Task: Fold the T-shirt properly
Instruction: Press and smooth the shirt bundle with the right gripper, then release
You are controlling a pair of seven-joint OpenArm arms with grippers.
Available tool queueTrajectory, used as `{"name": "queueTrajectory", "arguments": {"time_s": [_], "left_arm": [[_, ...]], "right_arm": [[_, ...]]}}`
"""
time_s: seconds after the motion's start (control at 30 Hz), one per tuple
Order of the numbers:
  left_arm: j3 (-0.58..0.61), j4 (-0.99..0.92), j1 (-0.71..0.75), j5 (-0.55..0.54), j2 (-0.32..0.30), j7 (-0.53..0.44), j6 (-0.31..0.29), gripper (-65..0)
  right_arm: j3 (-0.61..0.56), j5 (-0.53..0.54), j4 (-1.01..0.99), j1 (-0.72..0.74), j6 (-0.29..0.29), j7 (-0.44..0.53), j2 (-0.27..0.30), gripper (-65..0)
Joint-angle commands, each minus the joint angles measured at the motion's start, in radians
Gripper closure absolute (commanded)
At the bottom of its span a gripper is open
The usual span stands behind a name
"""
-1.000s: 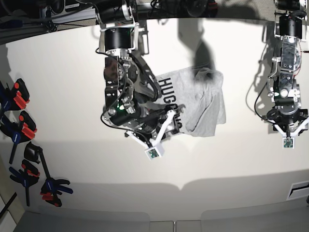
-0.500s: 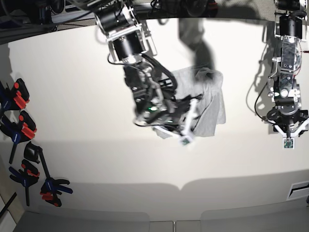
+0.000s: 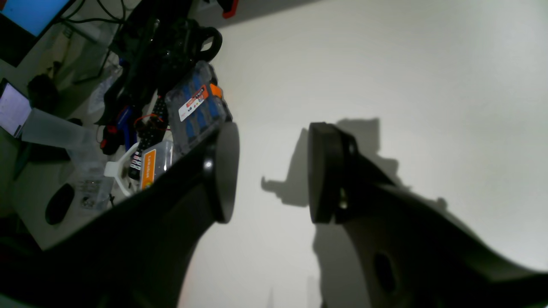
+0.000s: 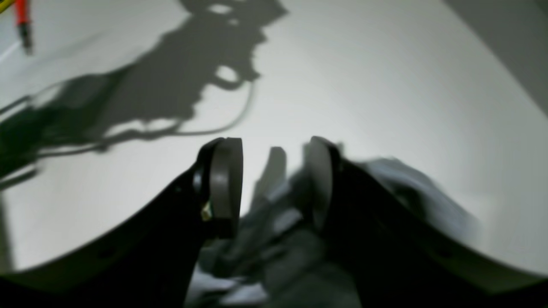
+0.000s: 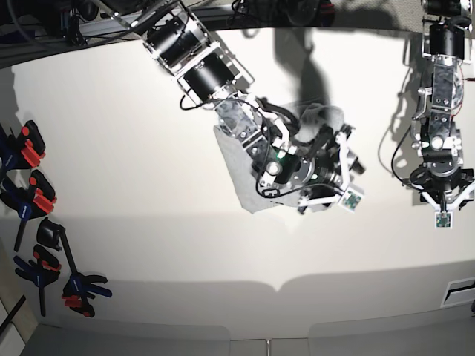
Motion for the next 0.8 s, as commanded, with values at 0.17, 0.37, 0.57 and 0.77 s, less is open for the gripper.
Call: {"name": "queueTrajectory", "arguments": {"time_s": [0.17,0.37,0.57,0.77], "left_arm": [[-0.006,0.015,-0.022,0.020,-0.018,-0.020,0.018,-23.9],[-0.006,0.015,-0.022,0.019,-0.017,-0.021,0.018,-23.9],[-0.006,0.015,-0.022,0.019,-0.017,-0.021,0.018,-23.9],[-0.006,0.015,-0.022,0.019,-0.018,-0.021,0.018,-23.9]], "right_arm": [[0.056,0.018,0.023,0.027,-0.188,-0.062,-0.013,-23.6],[0.188,-0.130,0.023,0.021,-0.473,-0.124,-0.013,-23.6],[0.221,-0.116,0.011,-0.036,-0.523,-0.145,-0.013,-23.5],[0.139,0.068,-0.064,-0.041,-0.384,-0.085,-0.013,-23.5]]}}
